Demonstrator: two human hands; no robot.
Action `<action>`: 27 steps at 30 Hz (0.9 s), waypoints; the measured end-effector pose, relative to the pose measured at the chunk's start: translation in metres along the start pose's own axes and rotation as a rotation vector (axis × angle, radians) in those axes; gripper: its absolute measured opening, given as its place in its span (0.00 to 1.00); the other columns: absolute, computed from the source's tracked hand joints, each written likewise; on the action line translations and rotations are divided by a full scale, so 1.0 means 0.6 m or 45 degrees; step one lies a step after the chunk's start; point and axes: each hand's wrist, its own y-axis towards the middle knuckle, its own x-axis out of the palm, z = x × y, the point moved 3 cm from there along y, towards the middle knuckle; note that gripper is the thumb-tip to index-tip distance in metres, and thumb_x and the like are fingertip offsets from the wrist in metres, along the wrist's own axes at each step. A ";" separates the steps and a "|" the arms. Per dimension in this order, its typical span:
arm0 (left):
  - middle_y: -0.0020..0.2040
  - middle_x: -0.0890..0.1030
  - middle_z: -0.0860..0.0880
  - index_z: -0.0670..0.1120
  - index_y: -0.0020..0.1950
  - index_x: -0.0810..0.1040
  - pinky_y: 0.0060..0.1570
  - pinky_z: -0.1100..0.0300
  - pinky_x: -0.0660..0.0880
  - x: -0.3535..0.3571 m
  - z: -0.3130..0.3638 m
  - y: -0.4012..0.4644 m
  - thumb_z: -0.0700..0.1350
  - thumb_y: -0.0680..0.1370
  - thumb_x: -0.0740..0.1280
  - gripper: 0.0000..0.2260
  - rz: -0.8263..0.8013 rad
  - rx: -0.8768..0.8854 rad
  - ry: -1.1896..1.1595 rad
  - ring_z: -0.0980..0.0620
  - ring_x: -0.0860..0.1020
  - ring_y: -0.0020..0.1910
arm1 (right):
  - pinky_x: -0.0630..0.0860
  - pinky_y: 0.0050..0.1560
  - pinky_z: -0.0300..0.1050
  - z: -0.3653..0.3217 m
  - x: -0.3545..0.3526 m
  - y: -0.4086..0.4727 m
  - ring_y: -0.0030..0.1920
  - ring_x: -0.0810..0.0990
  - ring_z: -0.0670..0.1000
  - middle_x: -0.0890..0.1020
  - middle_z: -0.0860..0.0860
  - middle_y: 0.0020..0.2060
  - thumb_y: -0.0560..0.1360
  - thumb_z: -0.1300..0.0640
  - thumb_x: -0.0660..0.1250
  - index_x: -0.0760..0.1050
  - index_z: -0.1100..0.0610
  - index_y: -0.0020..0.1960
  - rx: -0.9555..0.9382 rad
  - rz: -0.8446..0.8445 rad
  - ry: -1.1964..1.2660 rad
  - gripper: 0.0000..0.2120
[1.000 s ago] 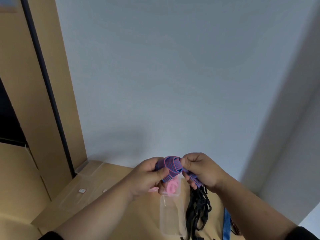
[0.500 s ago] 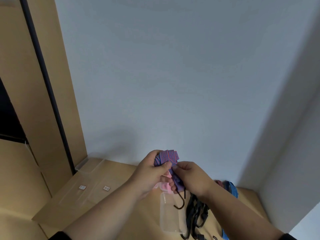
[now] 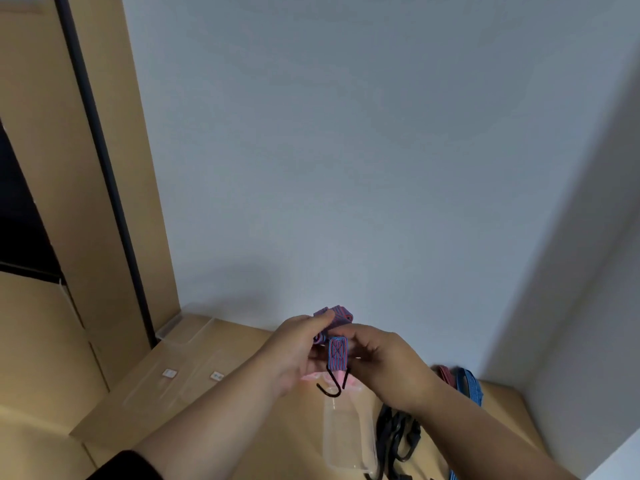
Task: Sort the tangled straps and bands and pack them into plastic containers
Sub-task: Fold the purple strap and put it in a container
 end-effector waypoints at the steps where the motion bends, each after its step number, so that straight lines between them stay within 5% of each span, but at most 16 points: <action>1: 0.45 0.84 0.44 0.45 0.57 0.84 0.42 0.53 0.81 0.003 -0.001 -0.003 0.51 0.79 0.67 0.13 -0.038 -0.034 0.036 0.46 0.83 0.41 | 0.78 0.57 0.39 0.001 -0.002 0.001 0.52 0.84 0.44 0.86 0.42 0.50 0.75 0.69 0.64 0.78 0.44 0.62 -0.047 0.048 -0.191 0.24; 4: 0.46 0.83 0.44 0.46 0.56 0.85 0.54 0.49 0.80 0.010 -0.015 -0.007 0.50 0.78 0.68 0.12 -0.113 -0.146 0.011 0.44 0.80 0.44 | 0.78 0.45 0.41 -0.005 0.001 0.000 0.45 0.81 0.43 0.83 0.41 0.45 0.75 0.57 0.62 0.76 0.40 0.60 -0.237 0.191 -0.595 0.18; 6: 0.46 0.80 0.43 0.48 0.55 0.85 0.60 0.48 0.76 0.016 -0.021 -0.007 0.49 0.77 0.69 0.10 -0.160 -0.191 -0.070 0.44 0.78 0.44 | 0.71 0.39 0.31 -0.002 0.000 -0.001 0.44 0.76 0.42 0.75 0.37 0.44 0.74 0.56 0.59 0.78 0.43 0.60 -0.379 0.323 -0.815 0.18; 8: 0.42 0.80 0.44 0.46 0.58 0.83 0.54 0.48 0.81 0.014 -0.025 -0.003 0.46 0.79 0.69 0.09 -0.137 -0.159 -0.117 0.43 0.80 0.41 | 0.68 0.41 0.28 0.008 -0.004 0.001 0.47 0.75 0.41 0.70 0.35 0.46 0.72 0.59 0.61 0.79 0.44 0.59 -0.418 0.430 -0.842 0.19; 11: 0.42 0.83 0.45 0.42 0.61 0.79 0.37 0.54 0.80 0.007 -0.024 0.001 0.43 0.80 0.69 0.10 -0.057 0.008 -0.100 0.47 0.79 0.34 | 0.73 0.50 0.33 0.030 -0.010 0.005 0.52 0.77 0.42 0.80 0.40 0.50 0.73 0.68 0.67 0.77 0.44 0.57 -0.348 0.475 -0.686 0.21; 14: 0.42 0.83 0.47 0.45 0.60 0.79 0.28 0.57 0.75 0.007 -0.026 0.003 0.43 0.81 0.67 0.08 0.028 0.173 0.094 0.53 0.75 0.28 | 0.71 0.48 0.30 0.040 -0.010 0.003 0.48 0.77 0.42 0.82 0.41 0.46 0.76 0.63 0.66 0.75 0.43 0.57 -0.260 0.552 -0.645 0.17; 17: 0.30 0.77 0.50 0.43 0.45 0.80 0.27 0.62 0.69 0.011 -0.021 0.003 0.46 0.79 0.69 0.07 0.105 0.266 0.122 0.54 0.72 0.24 | 0.73 0.49 0.35 0.032 0.005 0.003 0.49 0.77 0.43 0.81 0.43 0.46 0.80 0.47 0.55 0.76 0.44 0.58 -0.213 0.515 -0.566 0.13; 19: 0.27 0.72 0.48 0.43 0.37 0.76 0.30 0.60 0.67 0.015 -0.021 0.001 0.50 0.73 0.68 0.11 0.098 0.291 0.263 0.50 0.70 0.23 | 0.70 0.49 0.29 0.014 0.017 0.006 0.48 0.75 0.41 0.81 0.40 0.45 0.79 0.48 0.55 0.74 0.43 0.57 -0.301 0.453 -0.633 0.11; 24: 0.28 0.73 0.50 0.34 0.56 0.79 0.24 0.63 0.62 0.000 -0.042 0.012 0.45 0.80 0.67 0.14 0.183 0.088 0.064 0.52 0.70 0.24 | 0.65 0.45 0.22 0.000 0.024 0.007 0.44 0.75 0.41 0.79 0.41 0.43 0.75 0.59 0.58 0.75 0.46 0.56 -0.402 0.288 -0.681 0.14; 27: 0.29 0.74 0.50 0.42 0.51 0.83 0.25 0.64 0.59 0.001 -0.040 0.005 0.44 0.82 0.62 0.10 0.132 0.059 0.047 0.54 0.70 0.24 | 0.71 0.46 0.28 0.019 0.030 0.005 0.48 0.78 0.41 0.81 0.43 0.47 0.77 0.55 0.59 0.73 0.44 0.60 -0.400 0.180 -0.695 0.14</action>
